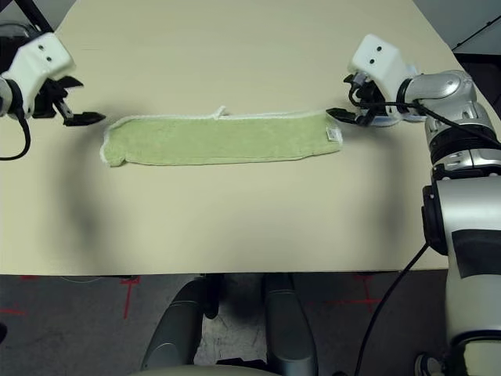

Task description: Fold the towel and set it aside.

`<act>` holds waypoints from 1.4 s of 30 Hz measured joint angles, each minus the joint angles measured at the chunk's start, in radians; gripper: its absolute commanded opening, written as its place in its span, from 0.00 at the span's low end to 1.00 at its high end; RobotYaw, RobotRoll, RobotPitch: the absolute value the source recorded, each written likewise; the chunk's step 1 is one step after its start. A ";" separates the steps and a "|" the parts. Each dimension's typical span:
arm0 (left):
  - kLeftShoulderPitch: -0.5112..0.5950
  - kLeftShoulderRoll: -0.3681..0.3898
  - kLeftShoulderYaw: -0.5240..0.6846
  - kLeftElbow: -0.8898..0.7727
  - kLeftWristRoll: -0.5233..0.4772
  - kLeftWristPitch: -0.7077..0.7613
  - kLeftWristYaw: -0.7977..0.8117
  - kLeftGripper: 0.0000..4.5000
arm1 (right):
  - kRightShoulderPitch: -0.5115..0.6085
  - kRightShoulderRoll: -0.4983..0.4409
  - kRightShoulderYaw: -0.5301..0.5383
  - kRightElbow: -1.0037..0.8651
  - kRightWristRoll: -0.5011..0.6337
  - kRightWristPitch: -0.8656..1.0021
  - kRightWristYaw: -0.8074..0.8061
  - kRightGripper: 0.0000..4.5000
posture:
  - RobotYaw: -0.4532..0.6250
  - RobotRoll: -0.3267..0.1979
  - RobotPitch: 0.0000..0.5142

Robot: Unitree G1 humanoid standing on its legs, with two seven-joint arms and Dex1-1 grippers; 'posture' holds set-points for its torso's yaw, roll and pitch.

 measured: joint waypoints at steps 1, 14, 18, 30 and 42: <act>0.007 0.001 0.011 -0.017 -0.012 0.013 -0.040 1.00 | -0.005 0.007 -0.040 0.000 0.040 0.014 0.018 1.00 | 0.36 0.62 0.46; 0.524 -0.214 0.344 -0.780 -0.536 0.454 -0.221 1.00 | 0.136 0.098 -0.305 -0.180 0.423 0.638 0.340 1.00 | 0.35 0.62 0.46; 0.616 -0.221 0.351 -0.891 -0.549 0.413 -0.164 1.00 | 0.195 0.110 -0.335 -0.294 0.474 0.752 0.282 1.00 | 0.35 0.62 0.46; 0.782 -0.198 0.313 -0.936 -0.513 0.178 -0.167 1.00 | 0.343 0.069 -0.338 -0.495 0.595 1.131 0.228 1.00 | 0.35 0.62 0.46; 0.778 -0.198 0.286 -0.936 -0.514 0.158 -0.172 1.00 | 0.586 -0.022 -0.486 -0.790 0.764 1.481 0.076 1.00 | 0.34 0.62 0.45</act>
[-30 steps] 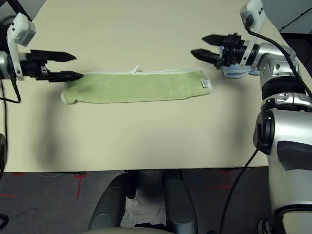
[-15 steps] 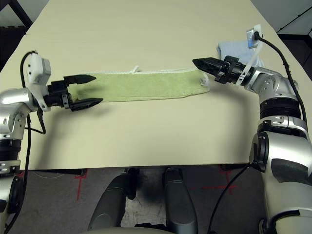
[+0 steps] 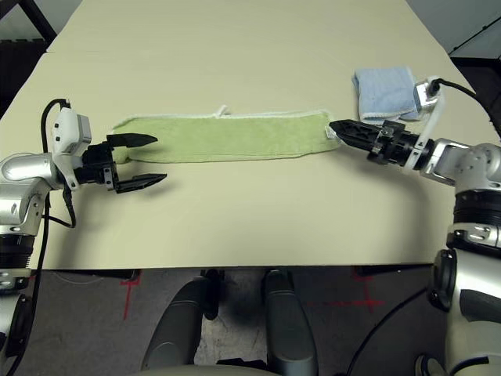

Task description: Fold the towel and set it aside.

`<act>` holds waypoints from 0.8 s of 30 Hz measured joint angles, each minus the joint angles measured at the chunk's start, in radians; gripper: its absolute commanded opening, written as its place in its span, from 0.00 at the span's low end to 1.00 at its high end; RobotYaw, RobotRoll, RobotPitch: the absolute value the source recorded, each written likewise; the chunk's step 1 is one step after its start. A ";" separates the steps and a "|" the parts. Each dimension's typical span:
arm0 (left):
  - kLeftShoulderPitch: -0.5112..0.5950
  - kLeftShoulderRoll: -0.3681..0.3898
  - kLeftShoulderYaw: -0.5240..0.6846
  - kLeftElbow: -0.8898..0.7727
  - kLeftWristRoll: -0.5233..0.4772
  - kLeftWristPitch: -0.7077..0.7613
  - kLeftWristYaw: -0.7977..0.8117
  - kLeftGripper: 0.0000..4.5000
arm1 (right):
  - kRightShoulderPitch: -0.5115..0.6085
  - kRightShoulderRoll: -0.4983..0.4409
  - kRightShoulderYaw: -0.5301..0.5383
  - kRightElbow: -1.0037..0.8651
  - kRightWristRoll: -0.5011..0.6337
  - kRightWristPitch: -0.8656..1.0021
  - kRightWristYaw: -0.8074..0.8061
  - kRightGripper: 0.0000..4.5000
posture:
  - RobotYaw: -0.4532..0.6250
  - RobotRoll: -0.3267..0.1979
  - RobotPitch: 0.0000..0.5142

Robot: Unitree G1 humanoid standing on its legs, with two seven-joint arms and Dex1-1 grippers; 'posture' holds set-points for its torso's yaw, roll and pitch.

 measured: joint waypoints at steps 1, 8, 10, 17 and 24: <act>0.000 0.000 -0.002 0.000 0.000 -0.001 -0.001 1.00 | 0.016 0.004 -0.013 -0.015 0.011 0.015 -0.022 1.00 | 0.34 0.62 0.45; -0.002 -0.011 -0.018 -0.007 -0.001 0.000 -0.001 1.00 | 0.074 0.148 -0.127 -0.099 0.071 0.071 -0.229 1.00 | 0.34 0.62 0.45; -0.003 -0.012 -0.020 -0.013 -0.003 0.005 0.000 1.00 | 0.072 0.181 -0.145 -0.110 0.079 0.070 -0.287 1.00 | 0.35 0.62 0.45; -0.003 -0.018 -0.021 -0.037 -0.015 0.010 0.005 1.00 | 0.055 0.222 -0.159 -0.107 0.094 0.030 -0.392 1.00 | 0.35 0.62 0.45; -0.003 -0.023 -0.020 -0.042 -0.046 0.010 -0.004 1.00 | 0.003 0.232 -0.129 -0.036 0.080 -0.081 -0.430 1.00 | 0.35 0.62 0.45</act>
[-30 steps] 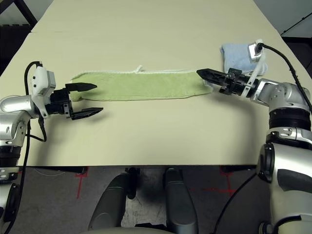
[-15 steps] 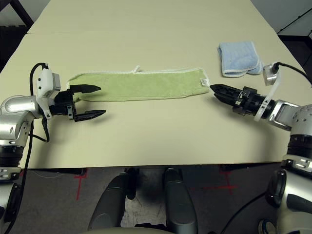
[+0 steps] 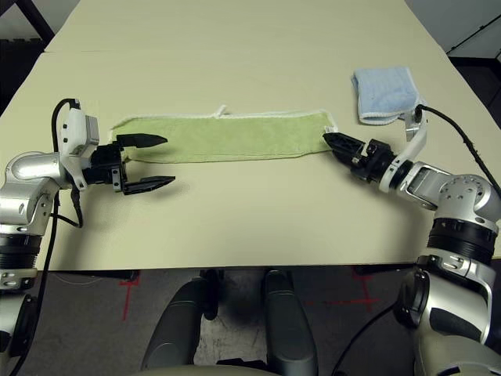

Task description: Fold the towel and set it aside.

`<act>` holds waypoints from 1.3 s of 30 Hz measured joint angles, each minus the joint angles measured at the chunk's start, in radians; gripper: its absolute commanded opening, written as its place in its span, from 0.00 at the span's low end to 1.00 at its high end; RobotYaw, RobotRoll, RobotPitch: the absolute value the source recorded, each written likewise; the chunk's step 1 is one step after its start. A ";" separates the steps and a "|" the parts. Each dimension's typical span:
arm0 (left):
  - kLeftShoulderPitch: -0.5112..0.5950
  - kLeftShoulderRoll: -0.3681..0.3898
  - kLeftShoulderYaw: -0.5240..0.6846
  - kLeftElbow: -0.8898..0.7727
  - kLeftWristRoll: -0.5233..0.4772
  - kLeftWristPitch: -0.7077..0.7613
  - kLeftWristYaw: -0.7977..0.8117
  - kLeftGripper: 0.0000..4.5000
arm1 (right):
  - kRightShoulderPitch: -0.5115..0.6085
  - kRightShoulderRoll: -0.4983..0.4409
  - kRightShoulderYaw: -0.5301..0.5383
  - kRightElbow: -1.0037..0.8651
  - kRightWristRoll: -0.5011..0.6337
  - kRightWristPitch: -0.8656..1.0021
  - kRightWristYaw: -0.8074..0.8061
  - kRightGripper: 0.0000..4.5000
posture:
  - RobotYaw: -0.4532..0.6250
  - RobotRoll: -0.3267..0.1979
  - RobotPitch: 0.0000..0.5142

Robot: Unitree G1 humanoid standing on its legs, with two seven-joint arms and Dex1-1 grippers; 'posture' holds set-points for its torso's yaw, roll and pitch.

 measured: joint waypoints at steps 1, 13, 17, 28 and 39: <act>0.000 0.000 0.000 0.001 -0.001 -0.001 -0.001 1.00 | -0.004 0.003 0.007 0.004 -0.004 -0.012 -0.005 1.00 | 0.35 0.62 0.45; 0.000 0.000 0.000 0.008 -0.003 -0.011 -0.009 1.00 | -0.009 0.036 0.013 0.013 -0.005 -0.078 -0.051 0.36 | 0.34 0.62 0.44; 0.000 0.000 0.000 0.024 -0.003 -0.016 -0.010 1.00 | -0.006 0.040 0.013 0.011 -0.002 -0.080 -0.060 0.01 | 0.34 0.62 0.44; -0.001 0.000 0.000 0.039 -0.003 -0.021 -0.020 1.00 | 0.051 0.014 -0.006 -0.023 0.034 -0.096 -0.072 0.01 | 0.34 0.62 0.43; -0.019 -0.001 0.000 0.043 -0.002 -0.024 -0.019 1.00 | 0.066 -0.107 -0.063 -0.025 0.051 -0.126 -0.058 0.01 | 0.33 0.62 0.41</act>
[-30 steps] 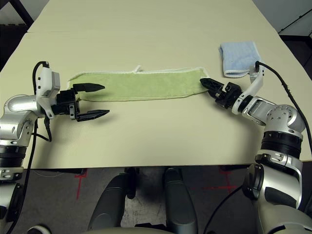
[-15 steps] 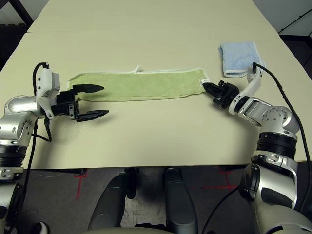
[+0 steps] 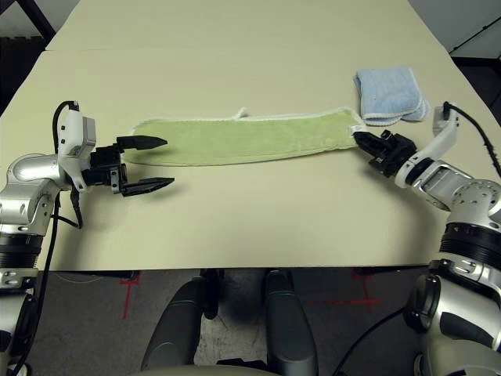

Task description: Fold the towel and set it aside.

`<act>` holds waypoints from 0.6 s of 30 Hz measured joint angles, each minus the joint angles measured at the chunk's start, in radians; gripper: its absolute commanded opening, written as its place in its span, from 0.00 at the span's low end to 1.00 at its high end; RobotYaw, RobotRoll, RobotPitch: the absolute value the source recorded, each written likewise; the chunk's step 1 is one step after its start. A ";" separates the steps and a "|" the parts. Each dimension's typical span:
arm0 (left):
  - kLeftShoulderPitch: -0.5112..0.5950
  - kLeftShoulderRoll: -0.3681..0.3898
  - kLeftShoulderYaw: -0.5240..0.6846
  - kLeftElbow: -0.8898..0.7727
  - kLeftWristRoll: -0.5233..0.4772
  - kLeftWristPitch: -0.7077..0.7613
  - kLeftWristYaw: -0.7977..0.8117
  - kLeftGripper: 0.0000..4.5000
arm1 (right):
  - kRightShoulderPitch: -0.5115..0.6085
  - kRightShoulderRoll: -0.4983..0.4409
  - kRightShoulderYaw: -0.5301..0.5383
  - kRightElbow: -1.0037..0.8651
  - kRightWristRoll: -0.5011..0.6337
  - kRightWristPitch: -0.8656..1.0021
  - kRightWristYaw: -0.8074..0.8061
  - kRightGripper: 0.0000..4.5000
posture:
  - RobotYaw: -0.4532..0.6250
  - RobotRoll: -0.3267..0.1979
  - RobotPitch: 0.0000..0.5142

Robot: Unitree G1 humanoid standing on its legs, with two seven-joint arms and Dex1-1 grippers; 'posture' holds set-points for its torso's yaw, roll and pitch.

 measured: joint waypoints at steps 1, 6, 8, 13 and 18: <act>-0.002 -0.001 0.000 0.000 0.000 0.000 0.000 1.00 | 0.000 -0.002 0.001 0.000 0.000 -0.001 0.013 0.01 | 0.33 0.62 0.41; -0.003 -0.006 0.000 0.000 0.000 0.000 0.000 1.00 | -0.008 0.007 0.027 -0.002 0.018 0.008 0.054 0.01 | 0.35 0.62 0.40; -0.003 -0.006 0.000 0.000 0.000 0.000 0.001 1.00 | -0.015 0.014 0.039 -0.007 0.037 0.022 0.079 0.01 | 0.35 0.62 0.40; -0.003 -0.004 0.000 0.000 0.000 0.000 0.001 1.00 | -0.028 0.014 0.068 -0.056 0.091 0.074 0.152 0.01 | 0.36 0.62 0.38; -0.003 -0.004 0.000 -0.001 0.000 0.000 0.004 1.00 | -0.026 0.013 0.164 -0.116 0.105 0.105 0.227 0.01 | 0.36 0.62 0.38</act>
